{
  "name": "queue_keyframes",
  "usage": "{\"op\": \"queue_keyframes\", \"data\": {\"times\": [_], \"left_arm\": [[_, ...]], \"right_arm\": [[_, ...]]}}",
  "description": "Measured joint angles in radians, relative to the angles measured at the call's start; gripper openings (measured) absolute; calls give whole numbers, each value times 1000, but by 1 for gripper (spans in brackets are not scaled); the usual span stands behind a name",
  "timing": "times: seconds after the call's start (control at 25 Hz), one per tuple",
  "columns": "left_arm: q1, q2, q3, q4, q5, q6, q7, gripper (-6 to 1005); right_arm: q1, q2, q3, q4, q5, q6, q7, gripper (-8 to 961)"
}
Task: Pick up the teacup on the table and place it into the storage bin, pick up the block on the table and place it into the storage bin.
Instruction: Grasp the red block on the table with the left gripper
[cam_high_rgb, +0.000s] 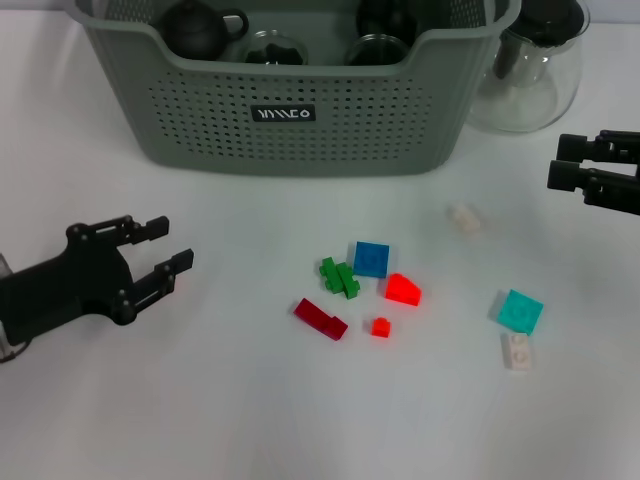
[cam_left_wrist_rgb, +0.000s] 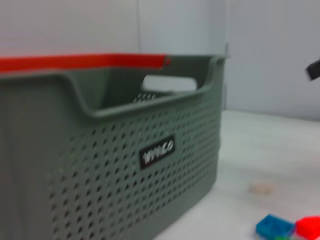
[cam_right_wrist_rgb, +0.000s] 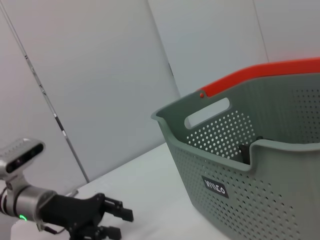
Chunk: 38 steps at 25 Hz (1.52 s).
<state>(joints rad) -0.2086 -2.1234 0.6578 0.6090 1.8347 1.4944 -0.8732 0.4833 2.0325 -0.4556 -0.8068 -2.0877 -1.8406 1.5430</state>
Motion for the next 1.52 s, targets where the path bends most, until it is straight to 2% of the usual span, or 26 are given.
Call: {"op": "queue_keyframes", "data": {"times": [0.72, 1.04, 1.52], "left_arm": [[26, -17, 1, -70, 2, -157, 64, 457], [28, -36, 3, -71, 1, -191, 111, 456], [31, -38, 11, -71, 16, -174, 113, 435]], "right_arm": [[-9, 0, 0, 1, 0, 1, -7, 490], [-9, 0, -1, 2, 0, 1, -9, 490], [-9, 0, -2, 2, -2, 1, -9, 489]]}}
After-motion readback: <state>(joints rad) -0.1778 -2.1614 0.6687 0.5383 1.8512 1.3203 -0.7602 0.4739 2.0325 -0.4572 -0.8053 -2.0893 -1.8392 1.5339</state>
